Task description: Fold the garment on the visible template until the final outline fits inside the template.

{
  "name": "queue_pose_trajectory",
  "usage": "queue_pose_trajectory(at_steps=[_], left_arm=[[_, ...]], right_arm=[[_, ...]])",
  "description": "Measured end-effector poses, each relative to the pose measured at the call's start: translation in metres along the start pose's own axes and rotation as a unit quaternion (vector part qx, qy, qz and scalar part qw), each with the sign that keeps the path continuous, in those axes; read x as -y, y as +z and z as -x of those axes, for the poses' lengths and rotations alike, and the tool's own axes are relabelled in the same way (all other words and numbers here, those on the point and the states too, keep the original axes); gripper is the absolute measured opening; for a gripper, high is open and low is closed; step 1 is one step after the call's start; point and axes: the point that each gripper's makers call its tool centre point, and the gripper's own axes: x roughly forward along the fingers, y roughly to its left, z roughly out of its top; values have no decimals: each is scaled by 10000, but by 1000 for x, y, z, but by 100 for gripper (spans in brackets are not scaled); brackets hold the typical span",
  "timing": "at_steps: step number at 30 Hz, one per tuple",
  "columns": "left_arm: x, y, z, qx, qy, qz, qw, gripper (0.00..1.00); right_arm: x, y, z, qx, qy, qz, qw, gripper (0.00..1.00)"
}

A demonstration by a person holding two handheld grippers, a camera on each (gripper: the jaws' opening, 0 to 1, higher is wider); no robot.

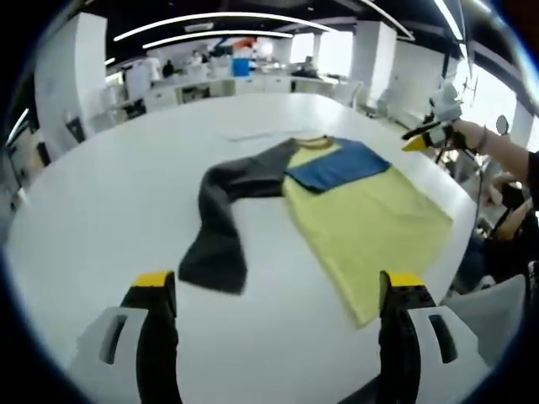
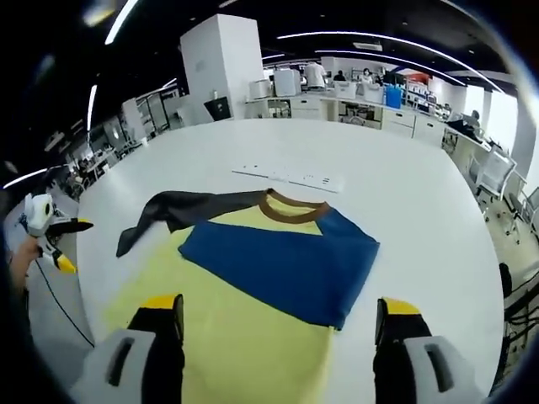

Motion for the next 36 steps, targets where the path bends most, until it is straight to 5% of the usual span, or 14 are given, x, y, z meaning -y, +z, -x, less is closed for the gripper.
queue_pose_trajectory(at_steps=[15,26,36], left_arm=[[-46,-6,-4,43,313,215,9993,92],[-64,-12,-18,50,471,-189,9987,67],[-80,-27,-39,-32,598,67,9982,47]], right_arm=[[-41,4,45,187,494,247,9983,99],[-60,-12,63,233,687,503,9961,99],[-62,-33,69,240,634,450,9967,99]])
